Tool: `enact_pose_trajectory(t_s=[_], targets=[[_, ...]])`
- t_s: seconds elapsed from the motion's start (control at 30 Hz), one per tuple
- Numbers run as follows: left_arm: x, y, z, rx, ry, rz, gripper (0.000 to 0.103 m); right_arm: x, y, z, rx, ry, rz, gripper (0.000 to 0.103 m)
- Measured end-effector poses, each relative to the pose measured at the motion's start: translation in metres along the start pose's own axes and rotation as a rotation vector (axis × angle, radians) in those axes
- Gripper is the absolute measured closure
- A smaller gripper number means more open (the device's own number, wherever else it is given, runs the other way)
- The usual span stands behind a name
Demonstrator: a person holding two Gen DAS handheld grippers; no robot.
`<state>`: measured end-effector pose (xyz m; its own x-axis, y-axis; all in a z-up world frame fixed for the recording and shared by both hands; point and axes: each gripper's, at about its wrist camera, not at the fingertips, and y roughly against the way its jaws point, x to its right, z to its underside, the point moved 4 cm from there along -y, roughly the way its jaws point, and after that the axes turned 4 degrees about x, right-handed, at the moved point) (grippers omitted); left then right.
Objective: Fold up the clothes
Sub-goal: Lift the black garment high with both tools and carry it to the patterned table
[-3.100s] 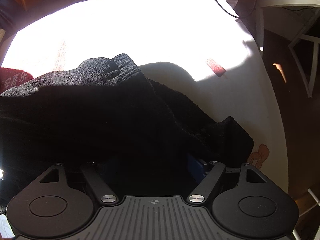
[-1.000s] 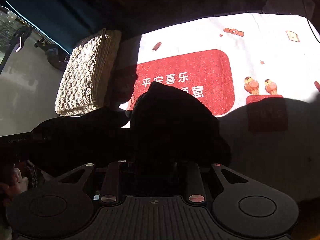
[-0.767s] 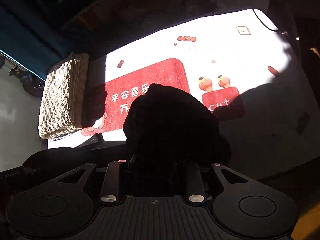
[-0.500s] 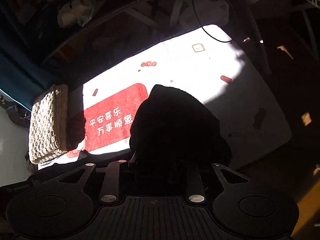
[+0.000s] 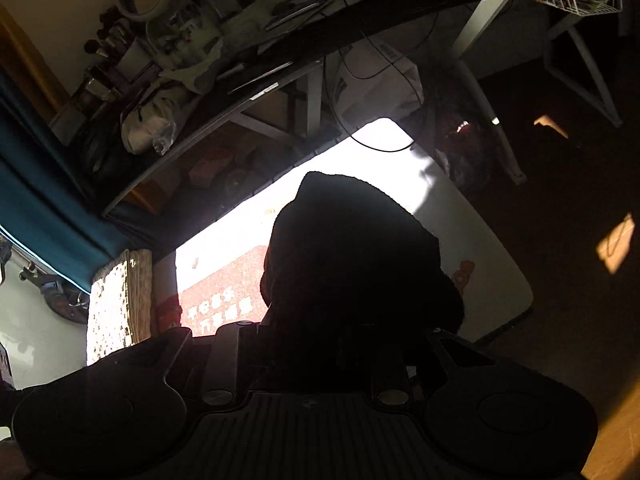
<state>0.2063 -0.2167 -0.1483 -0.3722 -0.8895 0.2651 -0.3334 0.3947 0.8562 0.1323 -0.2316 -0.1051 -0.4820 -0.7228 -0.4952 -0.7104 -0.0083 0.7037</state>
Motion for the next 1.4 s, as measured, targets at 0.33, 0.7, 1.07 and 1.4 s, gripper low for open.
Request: enact_pose_trajectory(t_s=[0.33, 0.7, 1.07, 1.4], targets=[[0.196, -0.011, 0.016, 0.067, -0.249, 0.085, 0.089, 0.154, 0.108, -0.009, 0.173, -0.18, -0.004, 0.08], [0.399, -0.037, 0.033, 0.069, -0.343, 0.305, 0.089, 0.301, 0.237, -0.036, 0.389, -0.229, 0.099, 0.08], [0.521, -0.081, 0.018, 0.065, -0.372, 0.493, 0.089, 0.405, 0.332, -0.037, 0.604, -0.32, 0.277, 0.08], [0.661, -0.154, -0.017, 0.03, -0.521, 0.567, 0.089, 0.511, 0.342, -0.111, 0.766, -0.416, 0.279, 0.08]])
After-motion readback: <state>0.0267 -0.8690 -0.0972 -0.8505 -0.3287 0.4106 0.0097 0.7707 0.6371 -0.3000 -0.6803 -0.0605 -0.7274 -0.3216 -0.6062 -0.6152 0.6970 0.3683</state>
